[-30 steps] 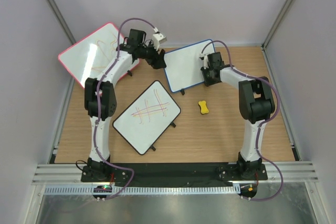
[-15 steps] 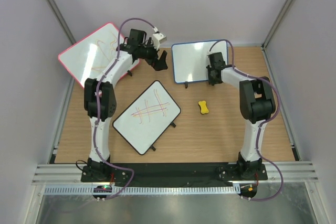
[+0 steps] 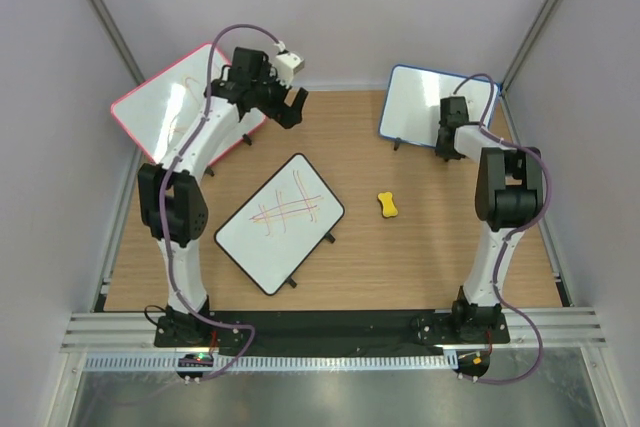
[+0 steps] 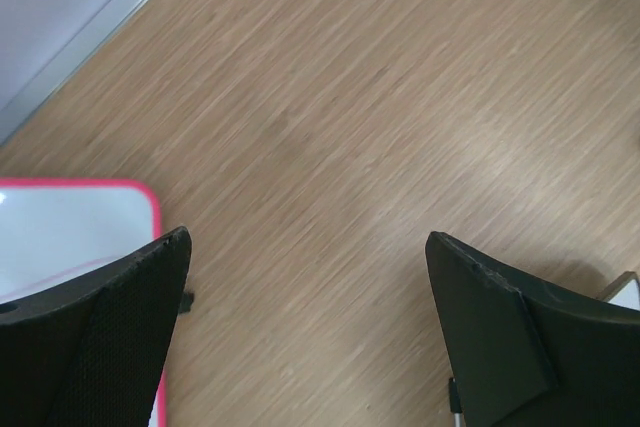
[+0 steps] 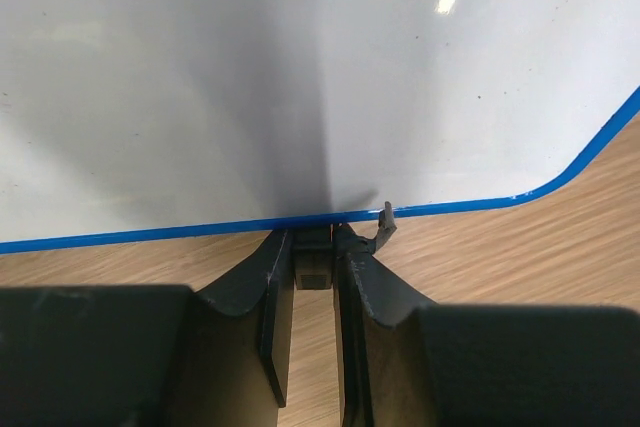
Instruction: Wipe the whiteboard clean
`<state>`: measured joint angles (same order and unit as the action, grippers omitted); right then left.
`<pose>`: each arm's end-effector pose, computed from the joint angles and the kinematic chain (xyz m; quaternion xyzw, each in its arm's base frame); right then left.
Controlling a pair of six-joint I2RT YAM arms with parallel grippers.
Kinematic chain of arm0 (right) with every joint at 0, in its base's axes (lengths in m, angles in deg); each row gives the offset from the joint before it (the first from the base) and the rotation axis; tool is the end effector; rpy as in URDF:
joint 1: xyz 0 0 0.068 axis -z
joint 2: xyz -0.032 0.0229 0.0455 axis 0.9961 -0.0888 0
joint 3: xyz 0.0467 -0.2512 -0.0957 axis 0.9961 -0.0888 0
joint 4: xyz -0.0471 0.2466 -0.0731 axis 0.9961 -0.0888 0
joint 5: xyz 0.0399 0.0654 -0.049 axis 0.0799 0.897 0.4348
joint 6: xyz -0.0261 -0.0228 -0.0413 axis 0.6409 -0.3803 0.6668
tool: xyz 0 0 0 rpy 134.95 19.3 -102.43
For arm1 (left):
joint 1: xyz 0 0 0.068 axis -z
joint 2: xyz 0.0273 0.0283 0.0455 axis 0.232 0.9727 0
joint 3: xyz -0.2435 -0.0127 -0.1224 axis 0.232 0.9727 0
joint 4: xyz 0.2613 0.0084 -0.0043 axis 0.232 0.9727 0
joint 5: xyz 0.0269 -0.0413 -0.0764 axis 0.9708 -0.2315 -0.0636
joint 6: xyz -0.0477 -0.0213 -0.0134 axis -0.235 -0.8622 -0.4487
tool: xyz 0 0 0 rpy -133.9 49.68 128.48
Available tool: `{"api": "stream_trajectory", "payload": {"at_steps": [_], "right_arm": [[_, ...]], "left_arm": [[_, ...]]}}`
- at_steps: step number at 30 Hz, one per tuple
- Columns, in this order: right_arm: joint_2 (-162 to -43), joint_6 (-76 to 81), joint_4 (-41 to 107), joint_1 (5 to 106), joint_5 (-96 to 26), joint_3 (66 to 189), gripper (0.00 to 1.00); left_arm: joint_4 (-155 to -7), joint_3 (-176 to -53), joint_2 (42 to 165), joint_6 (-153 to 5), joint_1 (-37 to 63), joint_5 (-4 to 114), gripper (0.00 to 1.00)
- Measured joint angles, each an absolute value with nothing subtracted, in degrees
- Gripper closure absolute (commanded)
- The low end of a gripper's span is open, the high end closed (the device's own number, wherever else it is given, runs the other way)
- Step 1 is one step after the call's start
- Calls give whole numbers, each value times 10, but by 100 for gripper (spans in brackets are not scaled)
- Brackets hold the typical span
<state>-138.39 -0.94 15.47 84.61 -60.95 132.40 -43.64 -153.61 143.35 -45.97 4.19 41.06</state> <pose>0.4352 -0.0092 0.1626 0.1311 0.9325 -0.1267 0.3119 0.4398 -0.1538 0.3237 0.3400 0.8248 -0.1779 0.4152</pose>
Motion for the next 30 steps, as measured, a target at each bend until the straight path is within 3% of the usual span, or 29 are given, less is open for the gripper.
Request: {"api": "stream_trajectory", "payload": {"at_steps": [8, 14, 15, 16, 19, 24, 26, 30], "right_arm": [[-1384, -27, 154, 879, -614, 1324, 99], [-1384, -34, 153, 883, -613, 1324, 97], [-1384, -35, 153, 883, -613, 1324, 90], [-1384, -35, 153, 883, -613, 1324, 74], [-1384, -44, 152, 883, -614, 1324, 47], [-1376, -51, 159, 888, -613, 1309, 20], [-1365, -57, 162, 890, -607, 1295, 0], [-1336, -57, 156, 891, -588, 1264, 0]], "left_arm": [[-430, -1408, 1309, -447, 33, 578, 0], [-435, -1326, 1232, -445, -31, 629, 0], [-434, -1312, 1219, -446, -48, 630, 0], [-434, -1297, 1206, -447, -66, 627, 0], [-428, -1263, 1169, -449, -110, 621, 0], [-405, -1236, 1128, -442, -124, 612, 0], [-396, -1226, 1114, -437, -124, 613, 0], [-377, -1184, 1077, -412, -125, 646, 0]]}}
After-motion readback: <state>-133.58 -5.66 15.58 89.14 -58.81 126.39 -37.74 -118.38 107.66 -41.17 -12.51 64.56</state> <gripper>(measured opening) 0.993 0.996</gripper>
